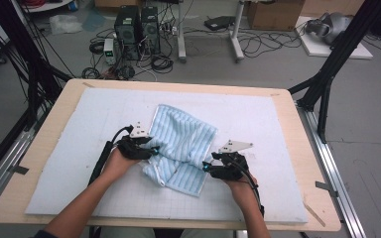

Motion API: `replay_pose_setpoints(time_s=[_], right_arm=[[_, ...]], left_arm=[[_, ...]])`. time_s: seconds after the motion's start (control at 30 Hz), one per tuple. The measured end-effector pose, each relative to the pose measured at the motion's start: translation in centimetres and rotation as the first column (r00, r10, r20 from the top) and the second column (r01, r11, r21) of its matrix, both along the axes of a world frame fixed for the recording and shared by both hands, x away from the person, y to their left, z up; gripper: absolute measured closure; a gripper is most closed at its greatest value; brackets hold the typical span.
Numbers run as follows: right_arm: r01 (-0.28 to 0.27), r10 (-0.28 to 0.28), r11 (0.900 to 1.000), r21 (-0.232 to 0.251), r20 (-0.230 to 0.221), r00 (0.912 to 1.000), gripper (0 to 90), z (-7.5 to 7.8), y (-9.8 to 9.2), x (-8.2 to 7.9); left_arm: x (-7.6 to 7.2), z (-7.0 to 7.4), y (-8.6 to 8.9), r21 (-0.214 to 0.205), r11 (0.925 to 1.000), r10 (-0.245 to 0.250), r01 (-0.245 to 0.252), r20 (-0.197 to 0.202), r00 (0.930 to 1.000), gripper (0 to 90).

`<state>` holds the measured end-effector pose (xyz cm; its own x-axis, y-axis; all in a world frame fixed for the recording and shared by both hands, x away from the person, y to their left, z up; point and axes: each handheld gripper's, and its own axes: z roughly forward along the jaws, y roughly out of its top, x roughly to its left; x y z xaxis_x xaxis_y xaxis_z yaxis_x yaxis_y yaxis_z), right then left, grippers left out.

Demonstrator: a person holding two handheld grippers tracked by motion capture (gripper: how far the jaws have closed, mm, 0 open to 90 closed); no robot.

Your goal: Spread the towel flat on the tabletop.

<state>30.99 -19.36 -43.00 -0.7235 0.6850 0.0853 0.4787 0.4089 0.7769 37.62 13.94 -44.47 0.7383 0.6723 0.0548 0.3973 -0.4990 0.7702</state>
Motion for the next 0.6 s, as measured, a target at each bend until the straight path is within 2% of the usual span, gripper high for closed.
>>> replay_pose_setpoints(time_s=[0.03,0.07,0.1,0.13,0.17,0.2,0.23,0.27,0.3,0.33,0.37,0.4,0.43,0.5,0.57,0.6], right_arm=[[0.000,0.000,1.0000,0.000,0.000,1.0000,47.0,0.0,0.0,0.0],[-0.017,0.017,0.9999,-0.001,-0.009,0.9998,46.1,-0.1,0.2,0.0],[-0.056,0.056,0.9984,-0.010,-0.023,0.9982,42.7,-0.4,0.8,-0.1],[-0.056,0.056,0.9984,-0.010,-0.023,0.9982,42.7,-0.4,0.8,-0.1],[-0.075,0.073,0.9960,-0.048,-0.041,0.9965,42.1,-0.9,1.6,-0.1],[-0.080,0.077,0.9945,-0.067,-0.046,0.9960,42.5,-1.2,2.0,0.0],[-0.080,0.077,0.9945,-0.067,-0.046,0.9960,42.5,-1.2,2.0,0.0],[-0.076,0.073,0.9932,-0.088,-0.037,0.9966,44.6,-1.4,2.2,0.0],[-0.059,0.056,0.9940,-0.091,-0.034,0.9978,58.1,-1.3,2.3,0.0],[-0.059,0.056,0.9940,-0.091,-0.034,0.9978,58.1,-1.3,2.3,0.0],[-0.068,0.064,0.9936,-0.091,-0.042,0.9971,74.8,-1.2,2.2,0.0],[-0.083,0.078,0.9924,-0.090,-0.054,0.9955,82.6,-1.2,2.0,0.0],[-0.101,0.096,0.9917,-0.080,-0.067,0.9932,84.7,-1.2,2.0,-0.1],[-0.109,0.104,0.9909,-0.079,-0.068,0.9923,86.0,-1.2,2.0,-0.1],[-0.154,0.148,0.9858,-0.065,-0.090,0.9848,86.7,-1.2,2.1,-0.3],[-0.154,0.148,0.9858,-0.065,-0.090,0.9848,86.7,-1.2,2.1,-0.3]], left_arm=[[0.1,0.1,-0.1,0.012,0.9999,-0.002,0.002,0.009,1.0000,65.3],[0.2,0.2,-0.1,0.004,1.0000,0.000,-0.001,0.016,0.9999,72.3],[0.6,0.3,0.3,-0.036,0.9989,0.030,-0.029,0.027,0.9992,81.9],[0.6,0.3,0.3,-0.036,0.9989,0.030,-0.029,0.027,0.9992,83.2],[1.2,0.4,1.1,-0.095,0.9928,0.076,-0.073,0.022,0.9969,83.9],[1.2,0.4,1.1,-0.095,0.9928,0.076,-0.073,0.022,0.9969,84.0],[1.4,0.5,1.6,-0.119,0.9878,0.104,-0.101,0.020,0.9944,84.0],[1.7,0.6,2.1,-0.141,0.9820,0.129,-0.125,0.019,0.9914,84.4],[1.9,0.6,2.6,-0.159,0.9763,0.152,-0.147,0.020,0.9881,84.6],[2.1,0.7,3.1,-0.175,0.9705,0.172,-0.166,0.020,0.9848,84.6],[2.3,0.7,3.5,-0.189,0.9646,0.191,-0.184,0.018,0.9814,84.8],[2.6,0.6,4.2,-0.213,0.9536,0.221,-0.213,0.014,0.9752,84.8],[2.6,0.6,4.2,-0.213,0.9536,0.221,-0.213,0.014,0.9752,84.8],[3.1,0.7,4.6,-0.218,0.9478,0.238,-0.233,-0.002,0.9713,84.8],[3.4,1.0,4.9,-0.229,0.9423,0.252,-0.244,0.003,0.9678,84.8],[3.6,1.1,5.0,-0.233,0.9408,0.256,-0.246,0.012,0.9666,84.8]])
